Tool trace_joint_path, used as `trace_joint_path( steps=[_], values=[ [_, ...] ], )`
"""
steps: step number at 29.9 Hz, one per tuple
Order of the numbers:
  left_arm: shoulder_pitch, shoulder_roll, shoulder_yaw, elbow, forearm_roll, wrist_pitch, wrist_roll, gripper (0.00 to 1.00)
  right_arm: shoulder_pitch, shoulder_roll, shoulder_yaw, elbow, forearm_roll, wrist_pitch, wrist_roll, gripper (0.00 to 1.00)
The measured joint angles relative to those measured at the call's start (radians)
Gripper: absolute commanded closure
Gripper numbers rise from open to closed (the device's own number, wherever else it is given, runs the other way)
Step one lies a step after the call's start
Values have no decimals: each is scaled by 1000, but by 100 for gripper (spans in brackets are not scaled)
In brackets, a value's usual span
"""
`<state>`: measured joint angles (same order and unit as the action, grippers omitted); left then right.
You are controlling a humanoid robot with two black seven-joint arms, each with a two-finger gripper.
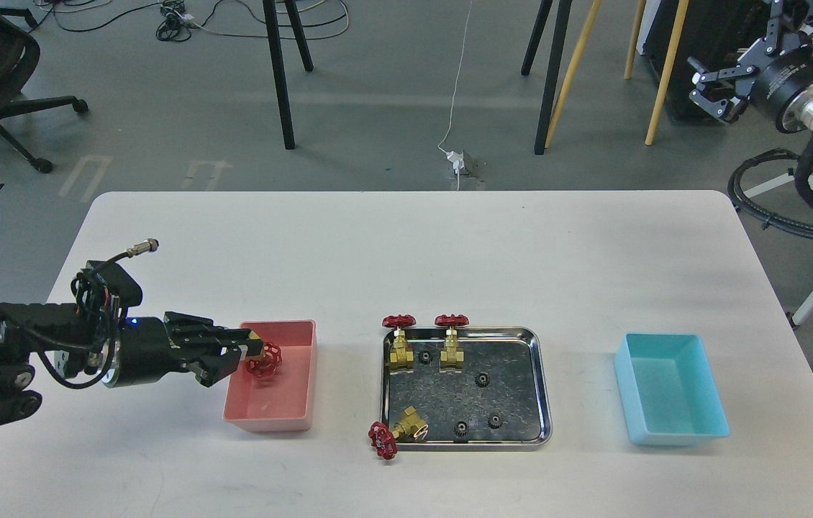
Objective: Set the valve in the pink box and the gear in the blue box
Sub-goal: 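Lower the valve into the pink bin and open the left gripper, then raise the left arm away and reach the right gripper toward the tray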
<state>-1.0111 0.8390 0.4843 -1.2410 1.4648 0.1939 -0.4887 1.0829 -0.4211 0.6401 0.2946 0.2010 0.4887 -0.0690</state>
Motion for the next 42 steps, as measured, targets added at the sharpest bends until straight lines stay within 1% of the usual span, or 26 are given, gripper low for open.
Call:
trace_joint_path(
  steps=[8,11,12,13,14,15,17,24,26,29,33,35,38,42],
  values=[
    [1,-23,0,-4,1,9,0,79,-12,-2,1,0,0,0,0,0],
    [0,-24,-1,-4,1,10,0,76,-14,-4,1,0,0,0,0,0],
    [-1,-24,-1,-4,1,10,0,73,-14,-4,1,0,0,0,0,0],
    [-1,-25,-1,-4,1,10,0,68,-15,-5,1,0,0,0,0,0],
    [-1,-25,-1,-4,1,10,0,60,-16,-5,1,0,0,0,0,0],
    [-1,-26,-1,-3,1,10,0,55,-18,-5,1,0,0,0,0,0],
    [-1,-26,-1,-3,1,10,0,49,-19,-6,1,0,0,0,0,0],
    [-3,-22,-4,-4,-3,10,0,33,-20,-7,1,0,1,0,0,0],
    [-3,-21,-4,-5,-4,10,0,30,-20,-7,1,0,1,0,0,0],
    [-3,-15,-18,-7,-10,10,0,28,-21,-7,-5,5,1,0,0,0],
    [-3,-3,-94,-9,-38,3,0,27,-19,-8,-40,19,-20,0,0,0],
    [-2,11,-151,-12,-75,0,0,27,-5,-8,-92,35,-59,0,0,0],
    [0,25,-243,-19,-163,-9,0,26,30,-8,-183,87,-170,0,0,0],
    [1,10,-383,-54,-336,-34,0,26,78,-30,-258,185,-394,0,0,0]
  ],
)
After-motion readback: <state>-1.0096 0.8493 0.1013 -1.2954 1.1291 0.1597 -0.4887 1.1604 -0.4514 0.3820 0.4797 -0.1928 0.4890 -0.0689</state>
